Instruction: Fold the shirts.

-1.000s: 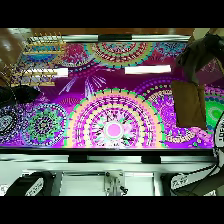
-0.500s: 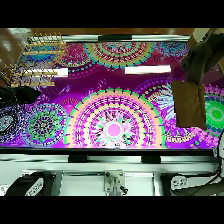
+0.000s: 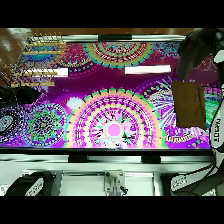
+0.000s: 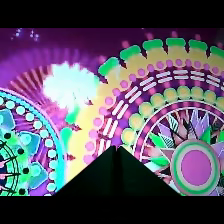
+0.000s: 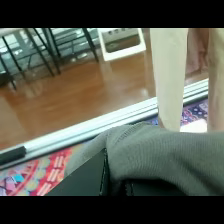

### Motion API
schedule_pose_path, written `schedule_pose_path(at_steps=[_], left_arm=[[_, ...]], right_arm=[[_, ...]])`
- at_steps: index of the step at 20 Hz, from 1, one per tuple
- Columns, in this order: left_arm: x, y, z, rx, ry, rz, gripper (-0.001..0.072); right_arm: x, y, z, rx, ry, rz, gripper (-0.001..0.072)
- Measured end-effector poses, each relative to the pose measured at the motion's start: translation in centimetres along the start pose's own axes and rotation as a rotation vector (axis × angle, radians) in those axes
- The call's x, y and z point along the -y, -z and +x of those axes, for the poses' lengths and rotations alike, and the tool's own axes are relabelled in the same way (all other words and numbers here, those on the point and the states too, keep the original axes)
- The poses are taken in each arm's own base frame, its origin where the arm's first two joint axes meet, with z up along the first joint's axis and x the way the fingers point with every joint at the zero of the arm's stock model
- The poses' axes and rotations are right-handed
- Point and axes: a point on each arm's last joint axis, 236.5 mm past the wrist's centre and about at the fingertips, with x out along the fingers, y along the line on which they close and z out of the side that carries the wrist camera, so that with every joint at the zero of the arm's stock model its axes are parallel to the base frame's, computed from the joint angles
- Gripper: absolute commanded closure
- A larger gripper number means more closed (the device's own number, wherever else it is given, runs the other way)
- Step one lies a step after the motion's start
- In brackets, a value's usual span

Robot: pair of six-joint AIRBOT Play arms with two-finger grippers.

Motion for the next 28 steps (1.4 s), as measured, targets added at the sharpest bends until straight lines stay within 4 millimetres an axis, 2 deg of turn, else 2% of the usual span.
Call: schedule_pose_path(at_steps=[3, 6, 10, 13, 16, 21, 23, 26, 28], left_arm=[[0.0, 0.0, 0.0, 0.000, 0.000, 0.000, 0.0675], [0.0, 0.0, 0.0, 0.000, 0.000, 0.000, 0.0675], [0.0, 0.0, 0.0, -0.001, 0.000, 0.000, 0.0675], [0.0, 0.0, 0.0, -0.001, 0.000, 0.000, 0.0675], [0.0, 0.0, 0.0, -0.001, 0.000, 0.000, 0.0675], [0.0, 0.0, 0.0, -0.001, 0.000, 0.001, 0.0675], [0.0, 0.0, 0.0, -0.001, 0.000, 0.002, 0.0675], [0.0, 0.0, 0.0, -0.001, 0.001, 0.005, 0.0675], [0.0, 0.0, 0.0, -0.001, 0.001, 0.005, 0.0675]], right_arm=[[-0.7, 1.9, -0.3, -0.090, -0.032, -0.101, 0.0636], [-1.4, 4.2, -2.1, -0.251, -0.087, -0.225, 0.0635], [-1.1, 3.7, -6.0, -0.381, -0.096, -0.377, 0.0635], [0.8, 4.8, -9.4, -0.540, -0.038, -0.419, 0.0635], [4.4, 7.7, -13.5, -0.767, 0.060, -0.392, 0.0634], [10.9, 11.2, -19.5, -1.042, 0.285, -0.180, 0.0635], [12.9, 12.7, -21.6, -1.120, 0.370, -0.066, 0.0635], [14.6, 16.5, -24.6, -1.251, 0.466, 0.077, 0.0635], [14.9, 19.9, -26.7, -1.351, 0.509, 0.160, 0.0633]])
